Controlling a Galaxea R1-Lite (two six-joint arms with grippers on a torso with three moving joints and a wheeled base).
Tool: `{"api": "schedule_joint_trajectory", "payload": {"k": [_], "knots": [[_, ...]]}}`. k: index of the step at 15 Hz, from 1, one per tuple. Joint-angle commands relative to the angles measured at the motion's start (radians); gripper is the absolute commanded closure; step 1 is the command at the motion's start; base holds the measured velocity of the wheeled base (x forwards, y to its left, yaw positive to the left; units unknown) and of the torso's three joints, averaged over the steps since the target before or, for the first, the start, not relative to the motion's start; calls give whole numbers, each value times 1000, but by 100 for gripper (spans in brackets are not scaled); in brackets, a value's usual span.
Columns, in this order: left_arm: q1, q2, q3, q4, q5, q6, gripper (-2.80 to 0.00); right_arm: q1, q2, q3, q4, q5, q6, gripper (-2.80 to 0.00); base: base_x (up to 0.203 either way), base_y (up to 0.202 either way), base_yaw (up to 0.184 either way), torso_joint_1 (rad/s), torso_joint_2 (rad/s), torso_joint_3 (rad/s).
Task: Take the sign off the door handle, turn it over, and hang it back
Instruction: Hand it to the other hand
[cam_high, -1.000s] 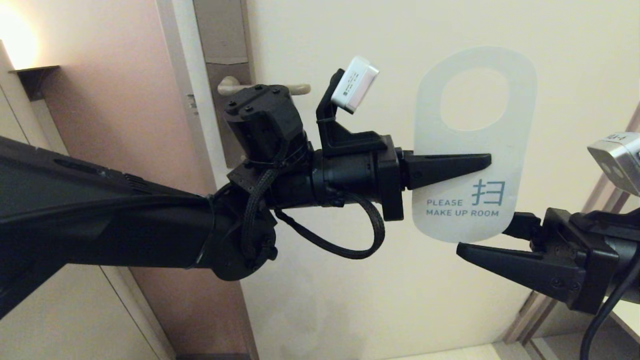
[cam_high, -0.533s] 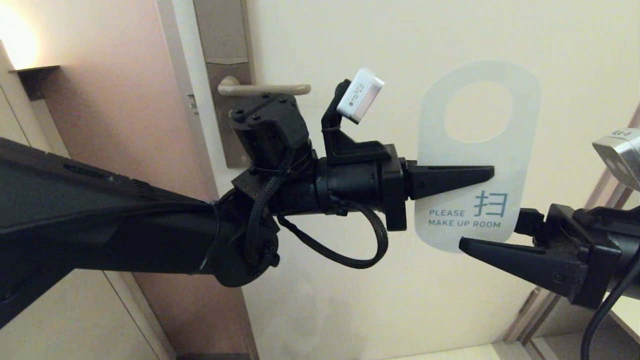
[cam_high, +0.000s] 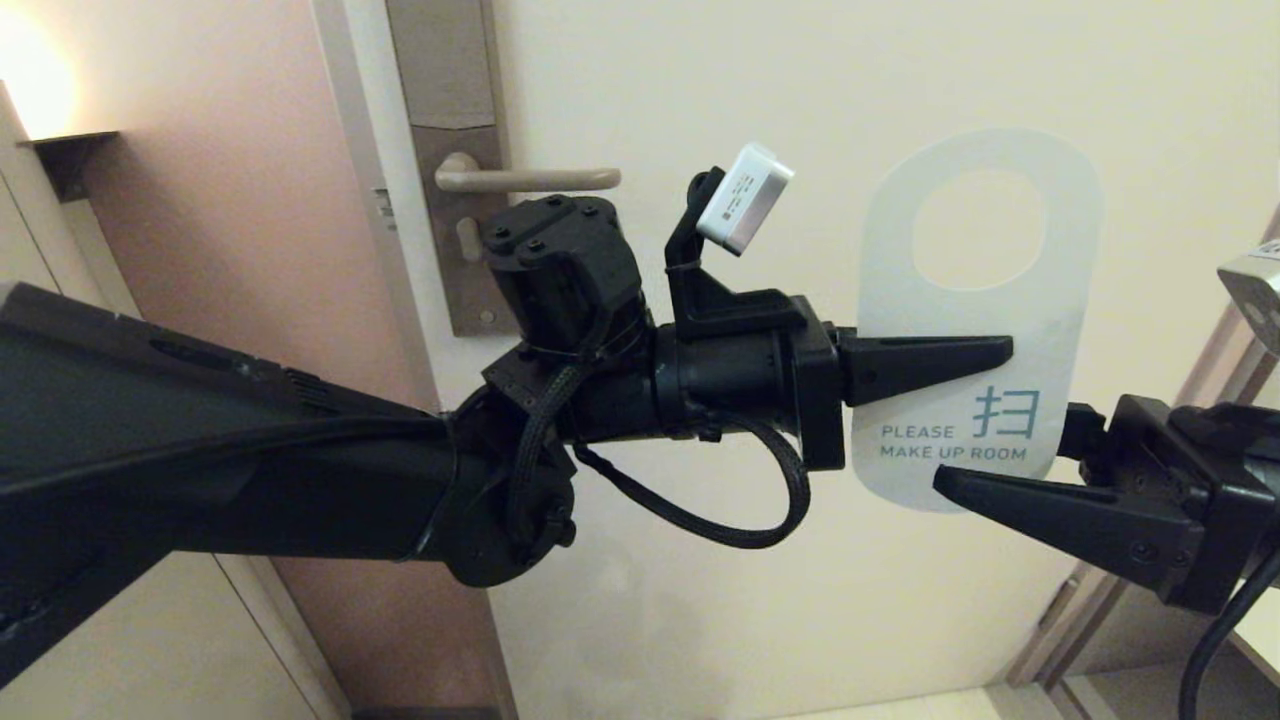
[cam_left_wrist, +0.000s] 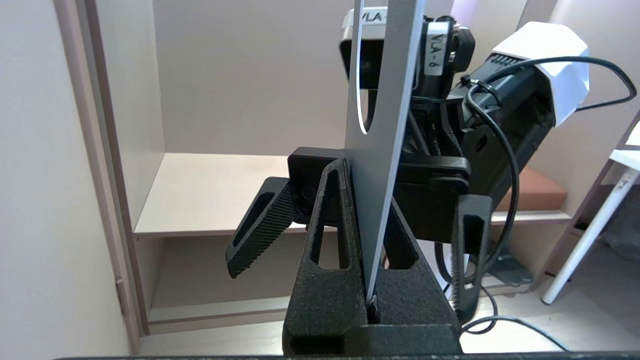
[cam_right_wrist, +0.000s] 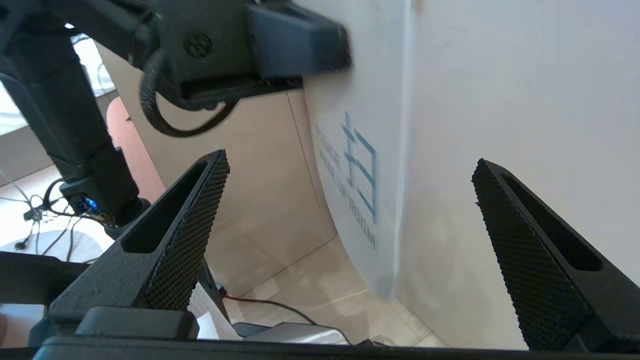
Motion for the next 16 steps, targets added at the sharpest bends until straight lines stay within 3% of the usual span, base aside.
{"api": "schedule_joint_trajectory", "payload": {"k": [1, 16], "knots": [[-5, 11, -7, -6, -4, -4, 0, 2, -14, -2, -3, 6, 1, -280, 0, 0, 0, 0, 0, 0], [-11, 31, -44, -6, -2, -2, 0, 2, -10, 7, -3, 33, -40, -280, 0, 0, 0, 0, 0, 0]]}}
